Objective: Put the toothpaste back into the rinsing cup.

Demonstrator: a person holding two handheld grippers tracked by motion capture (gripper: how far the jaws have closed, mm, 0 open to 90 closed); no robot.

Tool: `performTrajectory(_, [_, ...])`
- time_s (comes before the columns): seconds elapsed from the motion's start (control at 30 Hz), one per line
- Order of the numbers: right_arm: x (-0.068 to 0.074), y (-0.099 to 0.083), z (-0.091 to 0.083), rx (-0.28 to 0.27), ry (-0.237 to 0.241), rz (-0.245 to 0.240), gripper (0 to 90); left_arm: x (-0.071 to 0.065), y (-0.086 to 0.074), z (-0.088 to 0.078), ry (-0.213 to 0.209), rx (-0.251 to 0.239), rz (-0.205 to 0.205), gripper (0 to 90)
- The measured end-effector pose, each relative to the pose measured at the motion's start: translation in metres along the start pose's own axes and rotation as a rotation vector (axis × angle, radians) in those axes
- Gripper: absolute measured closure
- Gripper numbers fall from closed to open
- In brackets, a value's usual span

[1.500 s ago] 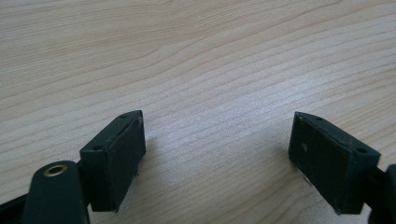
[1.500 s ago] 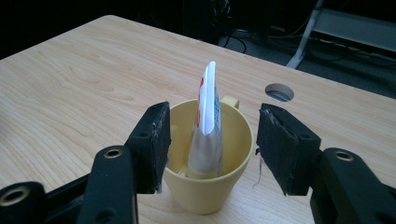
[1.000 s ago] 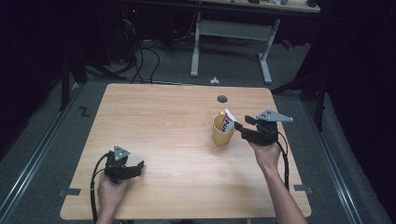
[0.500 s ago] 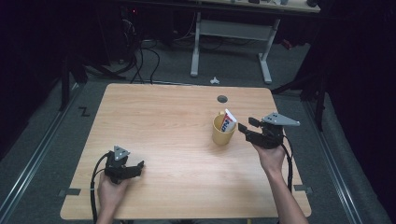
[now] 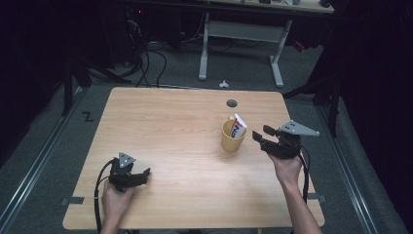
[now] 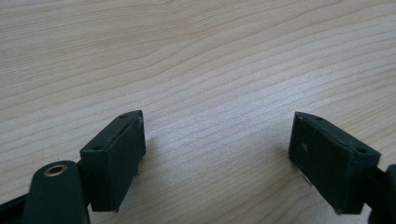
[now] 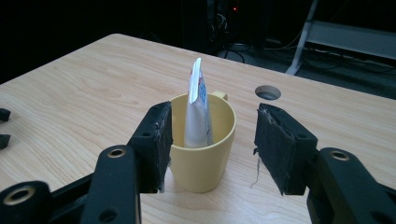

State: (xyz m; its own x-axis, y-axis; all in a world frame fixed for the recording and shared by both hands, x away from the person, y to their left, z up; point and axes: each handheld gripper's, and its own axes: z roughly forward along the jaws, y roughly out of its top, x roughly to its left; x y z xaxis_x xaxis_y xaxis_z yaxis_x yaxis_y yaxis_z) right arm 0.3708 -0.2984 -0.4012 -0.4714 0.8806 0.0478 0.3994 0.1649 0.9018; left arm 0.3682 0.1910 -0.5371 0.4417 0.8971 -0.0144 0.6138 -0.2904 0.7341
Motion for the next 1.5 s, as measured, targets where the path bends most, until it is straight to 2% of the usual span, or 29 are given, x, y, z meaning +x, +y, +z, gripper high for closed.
performTrajectory(0.9, [-0.003,-0.016,-0.024,-0.032,-0.001,0.024,47.5,0.0,0.0,0.0,0.0,0.0,0.0,19.3])
performTrajectory(1.5, [-0.007,-0.027,-0.033,-0.039,-0.01,0.044,47.6,0.0,0.0,0.0,0.0,0.0,0.0,19.2])
